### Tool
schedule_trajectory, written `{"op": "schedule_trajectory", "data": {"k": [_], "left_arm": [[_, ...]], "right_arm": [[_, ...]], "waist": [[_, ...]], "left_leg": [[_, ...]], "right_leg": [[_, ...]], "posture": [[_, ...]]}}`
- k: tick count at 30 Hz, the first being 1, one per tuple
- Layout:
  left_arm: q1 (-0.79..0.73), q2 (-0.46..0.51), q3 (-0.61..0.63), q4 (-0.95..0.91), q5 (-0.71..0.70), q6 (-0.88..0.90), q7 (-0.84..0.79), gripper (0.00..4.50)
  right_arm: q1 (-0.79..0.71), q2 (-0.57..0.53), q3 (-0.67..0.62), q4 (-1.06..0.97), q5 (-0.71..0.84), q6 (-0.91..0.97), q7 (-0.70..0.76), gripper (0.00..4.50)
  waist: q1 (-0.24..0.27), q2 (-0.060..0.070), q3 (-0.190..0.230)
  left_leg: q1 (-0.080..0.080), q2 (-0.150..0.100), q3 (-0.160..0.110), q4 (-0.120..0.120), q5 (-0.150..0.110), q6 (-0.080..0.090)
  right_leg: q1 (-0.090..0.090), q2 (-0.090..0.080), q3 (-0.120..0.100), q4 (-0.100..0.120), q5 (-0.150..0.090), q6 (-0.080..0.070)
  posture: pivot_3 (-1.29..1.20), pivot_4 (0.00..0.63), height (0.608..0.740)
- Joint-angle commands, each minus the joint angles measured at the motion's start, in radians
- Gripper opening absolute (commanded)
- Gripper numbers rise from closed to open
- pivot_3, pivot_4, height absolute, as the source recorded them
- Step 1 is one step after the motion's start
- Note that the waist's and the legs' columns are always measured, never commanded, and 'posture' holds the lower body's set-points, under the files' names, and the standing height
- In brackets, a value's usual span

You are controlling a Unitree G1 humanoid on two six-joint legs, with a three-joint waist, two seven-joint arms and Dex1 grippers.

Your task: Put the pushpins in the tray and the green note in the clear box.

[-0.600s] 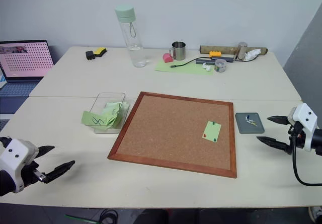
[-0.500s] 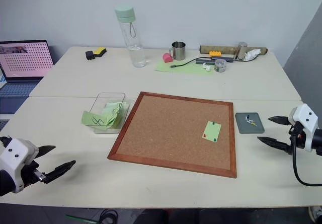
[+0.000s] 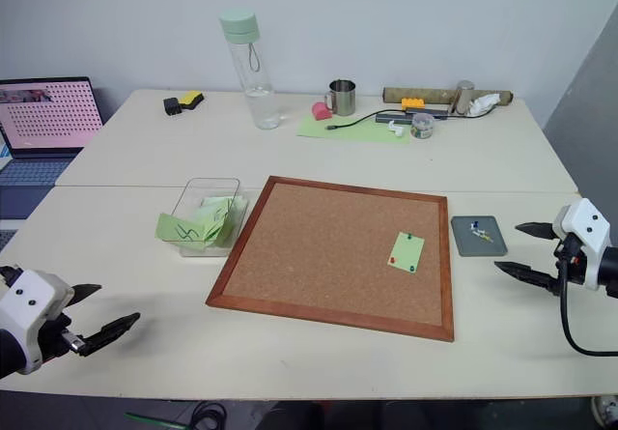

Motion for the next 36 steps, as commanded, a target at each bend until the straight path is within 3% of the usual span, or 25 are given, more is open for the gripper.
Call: {"op": "schedule_trajectory", "data": {"k": [1,12,18,25,28,33,36], "left_arm": [[-0.012,-0.007,0.02,0.0,-0.009,-0.026,-0.015,4.43],[-0.091,-0.005,0.002,-0.042,-0.063,0.009,-0.038,4.43],[-0.163,0.024,-0.047,-0.144,-0.114,0.074,-0.057,3.46],[-0.407,0.03,-0.298,-0.256,-0.13,0.16,-0.027,2.12],[-0.529,-0.016,-0.44,-0.26,-0.123,0.187,-0.013,1.55],[-0.707,-0.172,-0.675,-0.163,-0.05,0.173,0.021,0.36],[-0.765,-0.263,-0.761,-0.08,-0.001,0.135,0.04,0.01]], "right_arm": [[-0.019,0.0,-0.02,-0.024,0.003,-0.007,-0.001,4.42],[-0.022,0.008,-0.023,-0.044,0.006,0.005,-0.009,4.42],[-0.009,0.013,-0.024,-0.111,0.03,0.041,0.001,4.5],[-0.003,0.023,-0.019,-0.234,0.064,0.102,-0.007,4.5],[-0.008,0.041,-0.006,-0.3,0.089,0.143,-0.025,4.5],[-0.044,0.092,0.056,-0.352,0.091,0.173,-0.064,4.5],[-0.085,0.127,0.103,-0.352,0.075,0.18,-0.094,4.5]], "waist": [[0.0,0.0,0.0],[0.0,0.0,0.0],[0.0,0.0,0.0],[0.006,0.0,0.0],[0.006,0.0,0.0],[0.006,-0.001,0.0],[0.004,-0.001,0.001]], "left_leg": [[0.0,0.0,0.0,0.0,0.0,0.0],[0.0,0.0,0.0,0.0,0.0,0.0],[0.0,0.0,0.0,0.0,0.0,0.0],[0.0,0.0,0.0,0.001,0.0,0.0],[0.0,-0.001,0.0,0.001,0.0,0.0],[0.0,-0.001,0.0,0.001,0.0,0.0],[0.0,-0.001,0.0,0.002,0.0,0.0]], "right_leg": [[0.0,0.0,0.0,0.0,0.0,0.0],[0.0,0.0,0.0,0.0,0.0,0.0],[0.0,0.0,0.0,0.0,0.0,0.0],[0.0,0.0,0.0,0.001,0.0,0.0],[0.0,0.0,0.0,0.001,0.0,0.0],[0.0,0.001,0.0,0.002,0.0,0.001],[0.0,0.001,0.0,0.002,0.0,0.001]], "posture": [[0.0,0.15,0.74],[0.0,0.15,0.74],[0.0,0.15,0.74],[0.0,0.15,0.74],[0.0,0.15,0.74],[0.0,0.15,0.74],[0.0,0.15,0.74]]}}
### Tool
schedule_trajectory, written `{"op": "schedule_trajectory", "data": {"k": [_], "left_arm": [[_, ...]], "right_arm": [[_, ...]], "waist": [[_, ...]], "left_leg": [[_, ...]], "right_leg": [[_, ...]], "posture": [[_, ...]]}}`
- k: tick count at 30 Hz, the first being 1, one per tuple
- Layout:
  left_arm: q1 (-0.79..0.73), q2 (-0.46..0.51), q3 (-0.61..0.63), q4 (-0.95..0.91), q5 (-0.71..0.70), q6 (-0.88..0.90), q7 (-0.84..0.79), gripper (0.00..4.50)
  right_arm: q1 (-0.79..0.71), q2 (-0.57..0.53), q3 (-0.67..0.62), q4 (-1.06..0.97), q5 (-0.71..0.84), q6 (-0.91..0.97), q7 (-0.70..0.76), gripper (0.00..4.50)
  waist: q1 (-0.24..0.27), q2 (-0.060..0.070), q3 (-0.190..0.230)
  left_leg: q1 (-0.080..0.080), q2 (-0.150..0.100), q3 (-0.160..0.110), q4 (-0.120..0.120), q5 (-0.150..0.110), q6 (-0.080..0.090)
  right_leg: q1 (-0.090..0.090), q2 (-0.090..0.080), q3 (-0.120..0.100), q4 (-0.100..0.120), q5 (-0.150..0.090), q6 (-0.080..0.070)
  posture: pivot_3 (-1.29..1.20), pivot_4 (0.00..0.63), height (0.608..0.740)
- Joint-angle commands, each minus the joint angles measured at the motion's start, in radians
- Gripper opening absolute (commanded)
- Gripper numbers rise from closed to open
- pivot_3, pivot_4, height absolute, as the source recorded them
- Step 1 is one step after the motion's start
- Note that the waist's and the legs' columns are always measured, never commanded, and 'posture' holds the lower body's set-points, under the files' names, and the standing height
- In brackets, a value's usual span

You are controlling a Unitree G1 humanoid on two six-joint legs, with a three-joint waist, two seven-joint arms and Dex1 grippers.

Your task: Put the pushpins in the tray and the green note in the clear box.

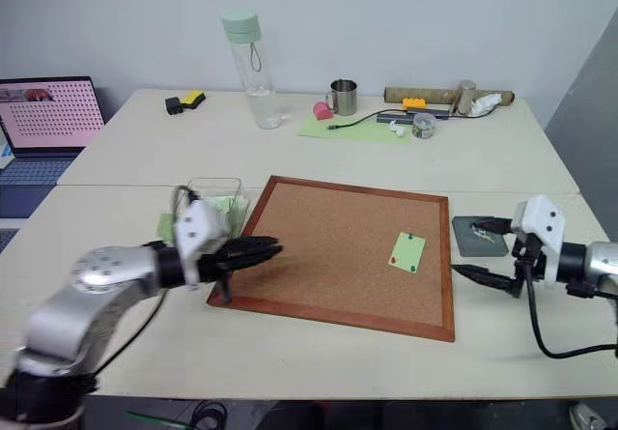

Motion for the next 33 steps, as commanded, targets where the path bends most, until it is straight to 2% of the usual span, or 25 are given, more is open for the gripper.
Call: {"op": "schedule_trajectory", "data": {"k": [1,6,10,14,21,24,33], "left_arm": [[-0.067,-0.096,-0.096,0.1,0.07,-0.063,0.033,0.01],[-0.119,-0.233,-0.18,0.287,0.152,-0.162,0.066,0.01],[-0.152,-0.32,-0.194,0.467,0.206,-0.258,0.101,0.01],[-0.16,-0.355,-0.204,0.579,0.25,-0.322,0.112,0.01],[-0.149,-0.372,-0.201,0.59,0.274,-0.35,0.109,0.01],[-0.142,-0.372,-0.198,0.579,0.275,-0.345,0.108,0.0],[-0.121,-0.371,-0.199,0.549,0.276,-0.329,0.103,0.0]], "right_arm": [[-0.063,0.036,0.041,-0.022,-0.014,0.005,-0.046,4.5],[-0.157,0.118,0.15,0.069,-0.111,-0.033,-0.111,4.5],[-0.246,0.191,0.207,0.207,-0.174,-0.065,-0.147,4.5],[-0.318,0.26,0.239,0.355,-0.225,-0.128,-0.168,4.5],[-0.375,0.336,0.265,0.56,-0.298,-0.262,-0.183,4.5],[-0.383,0.352,0.262,0.61,-0.311,-0.301,-0.19,4.08],[-0.393,0.385,0.255,0.687,-0.33,-0.362,-0.192,2.11]], "waist": [[-0.001,0.0,0.0],[-0.001,-0.001,0.0],[-0.001,-0.001,0.0],[-0.003,0.0,0.0],[-0.002,0.0,-0.001],[-0.003,0.0,-0.001],[-0.006,0.001,-0.001]], "left_leg": [[0.0,0.0,0.0,0.0,0.0,0.0],[0.0,0.0,0.0,0.001,0.0,0.0],[0.0,0.0,0.0,0.002,0.0,-0.001],[0.0,0.0,0.0,0.003,0.002,-0.003],[0.0,0.0,0.0,0.005,0.002,-0.004],[0.0,0.0,0.0,0.005,0.002,-0.003],[0.0,0.0,0.0,0.005,0.002,-0.003]], "right_leg": [[0.0,0.0,0.0,0.0,0.0,0.0],[0.0,0.0,0.0,0.0,0.0,0.0],[0.0,0.0,0.0,0.001,0.0,0.0],[0.0,0.0,0.0,0.001,0.0,0.0],[0.0,0.0,0.0,0.002,0.001,0.001],[0.0,0.0,0.0,0.002,0.001,0.001],[0.0,0.0,0.0,0.003,0.001,0.001]], "posture": [[0.0,0.15,0.74],[0.0,0.15,0.74],[0.0,0.15,0.74],[0.0,0.15,0.74],[0.0,0.15,0.74],[0.0,0.15,0.74],[0.0,0.15,0.74]]}}
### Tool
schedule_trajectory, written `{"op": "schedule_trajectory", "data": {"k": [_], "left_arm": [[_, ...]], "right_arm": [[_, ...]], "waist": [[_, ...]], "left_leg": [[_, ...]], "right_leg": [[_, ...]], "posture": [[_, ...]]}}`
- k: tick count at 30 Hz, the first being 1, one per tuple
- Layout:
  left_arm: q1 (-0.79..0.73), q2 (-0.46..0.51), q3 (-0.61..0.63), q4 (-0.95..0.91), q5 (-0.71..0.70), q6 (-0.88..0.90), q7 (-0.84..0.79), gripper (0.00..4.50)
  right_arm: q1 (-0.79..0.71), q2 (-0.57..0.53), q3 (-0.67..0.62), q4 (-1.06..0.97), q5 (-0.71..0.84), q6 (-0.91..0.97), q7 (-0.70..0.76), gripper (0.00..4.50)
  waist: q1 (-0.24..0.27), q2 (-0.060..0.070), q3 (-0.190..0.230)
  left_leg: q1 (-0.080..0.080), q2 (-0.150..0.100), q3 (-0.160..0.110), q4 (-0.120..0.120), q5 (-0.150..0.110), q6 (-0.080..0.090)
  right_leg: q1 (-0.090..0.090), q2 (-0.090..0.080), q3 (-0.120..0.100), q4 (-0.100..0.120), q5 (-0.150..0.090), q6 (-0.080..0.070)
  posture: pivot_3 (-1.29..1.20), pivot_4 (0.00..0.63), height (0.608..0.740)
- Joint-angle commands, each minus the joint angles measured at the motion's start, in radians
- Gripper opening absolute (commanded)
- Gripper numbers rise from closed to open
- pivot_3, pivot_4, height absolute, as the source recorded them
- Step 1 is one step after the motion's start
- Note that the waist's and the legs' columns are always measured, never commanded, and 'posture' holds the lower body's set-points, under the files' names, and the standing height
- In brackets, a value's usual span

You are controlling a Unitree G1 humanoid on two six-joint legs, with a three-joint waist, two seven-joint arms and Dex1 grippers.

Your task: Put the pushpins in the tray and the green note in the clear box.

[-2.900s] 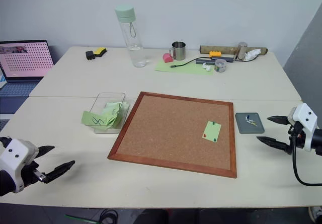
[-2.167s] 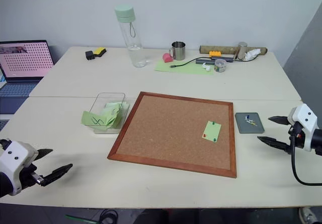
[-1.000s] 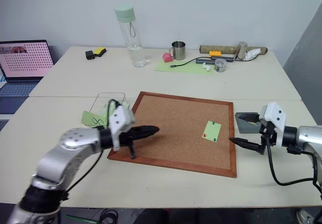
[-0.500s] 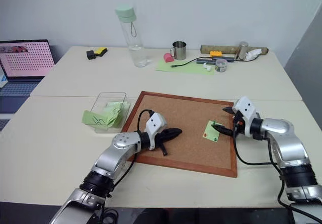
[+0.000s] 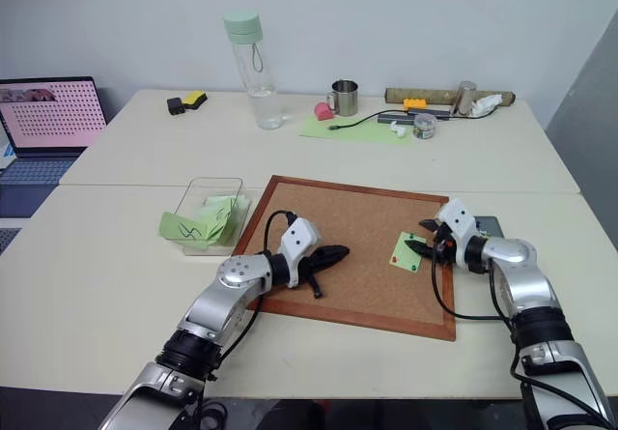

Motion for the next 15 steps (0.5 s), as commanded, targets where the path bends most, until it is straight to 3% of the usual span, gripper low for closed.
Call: {"op": "schedule_trajectory", "data": {"k": [1,10,15], "left_arm": [[0.027,-0.003,-0.007,-0.012,0.011,0.02,-0.001,0.0],[0.041,-0.005,-0.007,-0.027,0.016,0.036,-0.003,0.0],[0.045,-0.012,0.004,-0.027,0.011,0.051,0.011,0.0]], "right_arm": [[-0.019,0.004,-0.021,0.002,0.002,-0.028,-0.001,1.93],[-0.005,0.006,-0.037,-0.018,0.019,-0.018,0.015,0.13],[0.018,0.011,-0.057,-0.087,0.053,0.016,0.013,0.03]], "waist": [[0.0,0.0,0.0],[0.0,0.0,0.0],[0.001,0.0,0.0]], "left_leg": [[0.0,0.0,0.0,0.0,0.0,0.0],[0.0,0.0,0.0,0.0,-0.002,0.003],[0.0,0.0,0.0,0.0,-0.001,0.003]], "right_leg": [[0.0,0.0,0.0,0.0,0.0,0.0],[0.0,0.0,0.0,0.0,0.0,0.0],[0.0,0.0,0.0,0.0,0.0,0.0]], "posture": [[0.0,0.15,0.74],[0.0,0.15,0.74],[0.0,0.15,0.74]]}}
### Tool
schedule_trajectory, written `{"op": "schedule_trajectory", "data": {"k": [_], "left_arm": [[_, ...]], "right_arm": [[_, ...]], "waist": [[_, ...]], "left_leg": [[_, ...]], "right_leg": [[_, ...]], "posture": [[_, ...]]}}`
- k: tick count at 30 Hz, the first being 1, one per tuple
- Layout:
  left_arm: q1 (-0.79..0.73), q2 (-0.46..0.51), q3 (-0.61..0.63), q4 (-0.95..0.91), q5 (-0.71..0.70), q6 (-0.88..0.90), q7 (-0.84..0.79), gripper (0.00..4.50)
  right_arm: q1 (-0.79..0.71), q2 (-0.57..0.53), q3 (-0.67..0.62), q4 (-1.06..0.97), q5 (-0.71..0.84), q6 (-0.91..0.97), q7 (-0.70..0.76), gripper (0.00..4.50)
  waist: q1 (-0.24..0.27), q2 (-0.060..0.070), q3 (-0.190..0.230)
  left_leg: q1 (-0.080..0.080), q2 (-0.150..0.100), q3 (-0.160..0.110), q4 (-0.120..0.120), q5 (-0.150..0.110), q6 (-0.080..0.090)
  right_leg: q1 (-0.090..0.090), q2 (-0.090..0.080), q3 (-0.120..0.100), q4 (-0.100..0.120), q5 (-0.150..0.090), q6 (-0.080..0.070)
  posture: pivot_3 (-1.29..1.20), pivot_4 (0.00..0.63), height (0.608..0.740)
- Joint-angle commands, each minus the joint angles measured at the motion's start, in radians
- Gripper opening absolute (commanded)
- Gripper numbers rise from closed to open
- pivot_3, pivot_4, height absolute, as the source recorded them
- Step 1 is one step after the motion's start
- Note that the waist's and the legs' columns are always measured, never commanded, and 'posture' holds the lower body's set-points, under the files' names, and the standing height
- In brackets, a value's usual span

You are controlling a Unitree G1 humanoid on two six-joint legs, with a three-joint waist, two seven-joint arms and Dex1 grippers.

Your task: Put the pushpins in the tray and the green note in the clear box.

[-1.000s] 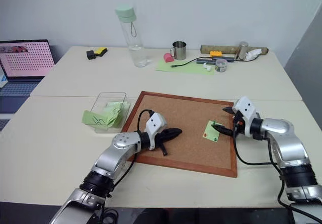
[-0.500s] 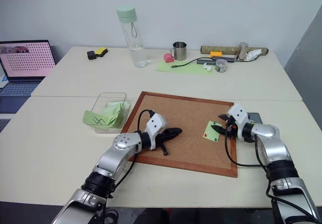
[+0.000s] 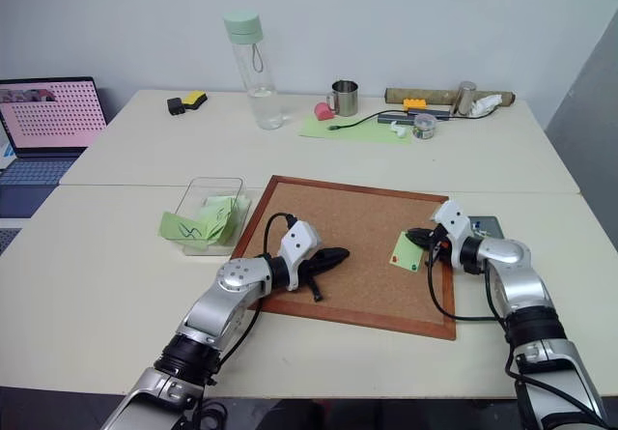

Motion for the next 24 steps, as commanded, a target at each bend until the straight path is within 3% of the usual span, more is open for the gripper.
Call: {"op": "schedule_trajectory", "data": {"k": [1,17,24], "left_arm": [[0.023,-0.009,0.005,0.011,0.004,0.03,0.014,0.0],[0.04,-0.018,-0.015,0.014,0.026,0.042,0.02,0.0],[0.043,-0.018,-0.017,0.01,0.029,0.041,0.021,0.0]], "right_arm": [[0.009,-0.005,-0.055,-0.091,0.047,0.025,-0.013,0.03],[0.039,-0.044,-0.155,-0.298,0.168,0.232,-0.04,0.03],[0.062,-0.142,-0.202,-0.273,0.131,0.246,-0.066,0.03]], "waist": [[0.0,0.0,0.0],[0.0,0.001,-0.001],[0.001,0.001,-0.001]], "left_leg": [[0.0,0.0,0.0,0.0,0.0,0.0],[0.0,0.0,0.0,0.0,0.0,0.0],[0.0,0.0,0.0,0.0,0.0,0.0]], "right_leg": [[0.0,0.0,0.0,0.0,0.0,0.0],[0.0,0.0,0.0,0.0,0.0,0.0],[0.0,0.0,0.0,0.0,0.0,0.0]], "posture": [[0.0,0.15,0.74],[0.0,0.15,0.74],[0.0,0.15,0.74]]}}
